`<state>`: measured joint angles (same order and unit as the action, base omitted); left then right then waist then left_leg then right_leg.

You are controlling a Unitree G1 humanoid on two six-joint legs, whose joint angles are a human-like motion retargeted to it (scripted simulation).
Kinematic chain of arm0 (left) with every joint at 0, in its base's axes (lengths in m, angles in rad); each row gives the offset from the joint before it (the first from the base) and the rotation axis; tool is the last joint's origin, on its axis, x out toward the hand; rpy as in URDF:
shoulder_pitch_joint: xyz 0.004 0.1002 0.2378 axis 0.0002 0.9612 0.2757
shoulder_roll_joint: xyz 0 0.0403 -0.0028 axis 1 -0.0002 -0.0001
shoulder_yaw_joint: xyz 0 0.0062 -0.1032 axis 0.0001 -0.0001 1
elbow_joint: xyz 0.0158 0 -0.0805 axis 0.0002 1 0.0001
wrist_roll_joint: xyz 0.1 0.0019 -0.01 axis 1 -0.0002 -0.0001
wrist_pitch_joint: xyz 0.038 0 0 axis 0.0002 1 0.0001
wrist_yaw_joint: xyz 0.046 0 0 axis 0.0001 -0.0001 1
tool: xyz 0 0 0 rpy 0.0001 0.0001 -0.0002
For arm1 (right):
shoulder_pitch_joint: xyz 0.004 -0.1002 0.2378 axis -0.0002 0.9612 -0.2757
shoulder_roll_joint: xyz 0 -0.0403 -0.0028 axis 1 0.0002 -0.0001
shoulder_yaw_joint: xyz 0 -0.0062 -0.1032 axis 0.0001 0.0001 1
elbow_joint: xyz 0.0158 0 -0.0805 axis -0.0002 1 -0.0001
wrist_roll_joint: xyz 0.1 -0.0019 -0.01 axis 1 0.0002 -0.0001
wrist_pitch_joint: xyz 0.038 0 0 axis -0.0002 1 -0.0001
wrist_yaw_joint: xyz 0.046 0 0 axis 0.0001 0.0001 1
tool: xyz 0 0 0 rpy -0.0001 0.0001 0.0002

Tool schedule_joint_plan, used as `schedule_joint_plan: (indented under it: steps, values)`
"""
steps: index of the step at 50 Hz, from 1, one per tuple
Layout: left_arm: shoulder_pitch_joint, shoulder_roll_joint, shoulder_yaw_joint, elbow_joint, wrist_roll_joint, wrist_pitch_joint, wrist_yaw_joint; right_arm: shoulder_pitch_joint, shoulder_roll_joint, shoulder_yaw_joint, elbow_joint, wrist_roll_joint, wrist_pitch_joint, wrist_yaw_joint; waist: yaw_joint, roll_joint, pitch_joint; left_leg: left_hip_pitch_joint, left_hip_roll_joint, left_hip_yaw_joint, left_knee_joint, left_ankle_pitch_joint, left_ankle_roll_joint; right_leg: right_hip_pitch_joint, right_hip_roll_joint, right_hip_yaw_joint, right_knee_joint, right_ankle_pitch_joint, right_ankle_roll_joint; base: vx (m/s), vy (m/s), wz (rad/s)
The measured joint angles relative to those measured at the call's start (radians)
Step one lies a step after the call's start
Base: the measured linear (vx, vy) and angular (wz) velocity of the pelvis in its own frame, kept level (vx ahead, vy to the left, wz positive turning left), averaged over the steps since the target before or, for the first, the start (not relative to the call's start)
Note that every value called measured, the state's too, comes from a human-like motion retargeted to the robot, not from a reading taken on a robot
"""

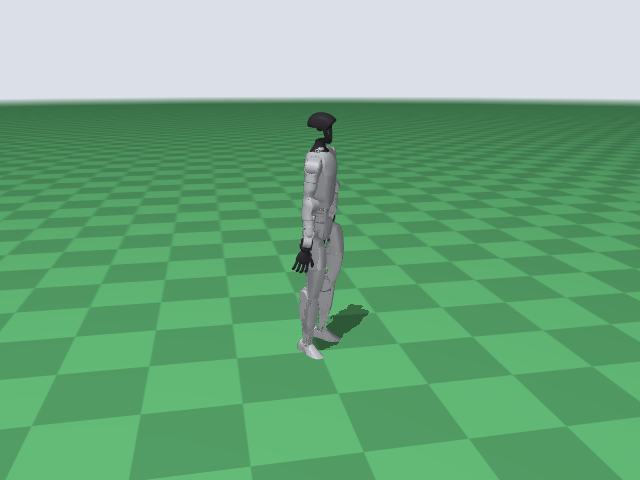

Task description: Upper body actions

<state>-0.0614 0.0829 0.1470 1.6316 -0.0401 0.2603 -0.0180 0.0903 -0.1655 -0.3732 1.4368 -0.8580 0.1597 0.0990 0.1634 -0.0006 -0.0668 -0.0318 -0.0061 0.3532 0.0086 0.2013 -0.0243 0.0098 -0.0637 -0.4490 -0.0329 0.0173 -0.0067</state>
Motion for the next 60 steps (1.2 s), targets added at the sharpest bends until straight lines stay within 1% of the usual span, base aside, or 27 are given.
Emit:
schedule_joint_plan:
  steps: [18,27,34,40,45,49,55,60]
  values:
    - [-0.016,-0.003,-0.027,-0.017,0.011,-0.008,-0.013,-0.012,0.006,0.014,0.010,-0.018,0.003,0.005,-0.068,-0.012,-0.010,0.006,0.019,0.042,-0.005,0.010,-0.011,-0.035,0.018,0.056,0.008,0.018,-0.008,0.15,-0.12,-0.17]
    - [-0.010,-0.008,-0.021,-0.028,0.014,-0.010,-0.018,-0.027,0.005,0.029,0.007,-0.006,0.000,-0.001,-0.119,0.000,-0.017,0.004,0.030,0.066,-0.006,0.014,-0.018,-0.056,0.029,0.087,0.011,0.027,-0.013,0.03,-0.09,-0.19]
    - [-0.010,-0.010,-0.027,-0.048,0.016,-0.011,-0.017,-0.024,-0.002,0.042,0.016,-0.005,0.004,-0.005,-0.112,0.005,-0.014,0.004,0.031,0.080,-0.004,0.018,-0.021,-0.059,0.031,0.105,0.008,0.034,-0.015,-0.03,0.05,-0.13]
    - [-0.029,-0.018,-0.046,-0.058,0.021,-0.011,-0.017,-0.007,-0.016,0.032,0.039,-0.001,0.009,-0.017,-0.082,0.009,-0.006,-0.009,0.022,0.050,0.005,0.025,-0.018,-0.042,0.020,0.079,0.006,0.025,-0.009,-0.12,0.16,0.23]
    - [-0.057,-0.032,-0.052,-0.067,0.028,-0.014,-0.021,0.022,-0.037,0.020,0.070,0.014,0.021,-0.039,-0.029,0.011,-0.001,-0.038,0.008,-0.009,0.022,0.038,-0.015,-0.017,-0.002,0.022,0.003,0.005,0.004,-0.21,0.21,0.60]
    - [-0.071,-0.044,-0.057,-0.079,0.035,-0.021,-0.026,0.052,-0.051,0.007,0.094,0.024,0.027,-0.058,0.028,0.008,-0.001,-0.083,-0.012,-0.087,0.043,0.054,-0.014,0.010,-0.026,-0.059,-0.002,-0.016,0.019,-0.32,0.21,1.03]
    - [-0.078,-0.052,-0.075,-0.081,0.051,-0.026,-0.029,0.090,-0.063,-0.016,0.112,0.047,0.016,-0.068,0.114,0.005,0.007,-0.150,-0.073,-0.258,0.058,0.101,-0.015,0.078,-0.056,-0.247,-0.017,-0.061,0.049,-0.40,0.11,1.55]
    - [-0.079,-0.045,-0.074,-0.045,0.052,-0.024,-0.026,0.099,-0.068,-0.040,0.100,0.071,0.011,-0.065,0.195,0.009,0.015,-0.194,-0.135,-0.420,0.054,0.155,-0.028,0.140,-0.072,-0.418,-0.008,-0.113,0.083,-0.40,0.02,1.78]
